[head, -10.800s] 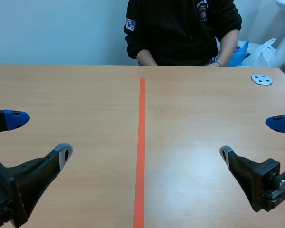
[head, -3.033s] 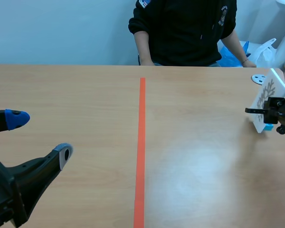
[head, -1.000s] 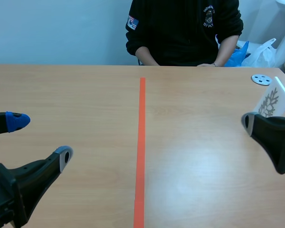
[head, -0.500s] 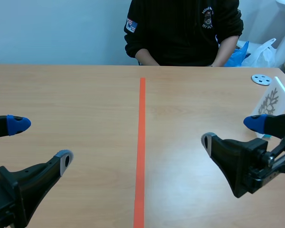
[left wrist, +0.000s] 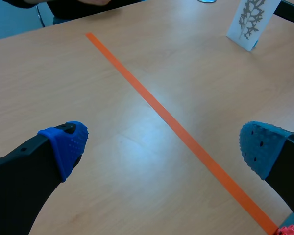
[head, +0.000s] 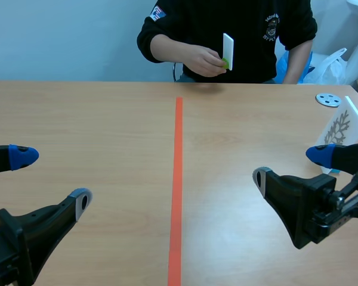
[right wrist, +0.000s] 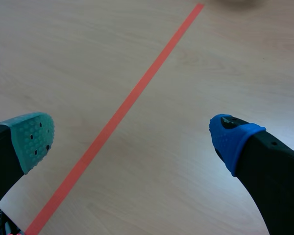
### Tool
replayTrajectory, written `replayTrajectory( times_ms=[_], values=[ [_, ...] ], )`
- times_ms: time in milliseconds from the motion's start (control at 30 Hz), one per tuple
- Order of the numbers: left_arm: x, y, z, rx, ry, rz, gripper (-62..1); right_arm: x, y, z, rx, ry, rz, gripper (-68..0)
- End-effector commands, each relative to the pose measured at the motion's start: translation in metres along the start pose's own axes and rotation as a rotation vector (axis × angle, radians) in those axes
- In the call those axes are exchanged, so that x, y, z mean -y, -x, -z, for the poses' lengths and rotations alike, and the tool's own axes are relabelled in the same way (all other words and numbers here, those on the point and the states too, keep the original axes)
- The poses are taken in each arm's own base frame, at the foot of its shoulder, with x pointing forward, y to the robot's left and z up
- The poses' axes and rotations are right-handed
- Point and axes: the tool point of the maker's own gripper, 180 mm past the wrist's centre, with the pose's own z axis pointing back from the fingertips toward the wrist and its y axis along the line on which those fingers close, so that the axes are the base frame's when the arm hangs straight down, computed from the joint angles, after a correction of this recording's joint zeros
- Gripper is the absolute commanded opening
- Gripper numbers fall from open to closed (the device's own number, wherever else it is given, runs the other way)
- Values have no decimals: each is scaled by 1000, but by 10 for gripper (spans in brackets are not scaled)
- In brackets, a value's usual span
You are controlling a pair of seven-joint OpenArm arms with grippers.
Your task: Sort the leaf by its shape. The table is split by an orange tape line. A compound leaf with several leaflets goes to the left side, a simple leaf with one blade goes to the right side. Return to the home posture when a red brick is placed on the table.
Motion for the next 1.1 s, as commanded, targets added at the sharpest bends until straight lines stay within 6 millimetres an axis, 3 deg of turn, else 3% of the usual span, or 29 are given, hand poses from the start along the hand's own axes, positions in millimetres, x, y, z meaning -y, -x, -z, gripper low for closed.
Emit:
replayTrajectory(
  times_ms=[0,1067],
  values=[
    [4,-11,2,34,12,2,14,6,-9,0,32,14,-7,4],
    [4,-10,2,31,12,2,14,6,-6,2,1,11,-70,4]
  ],
)
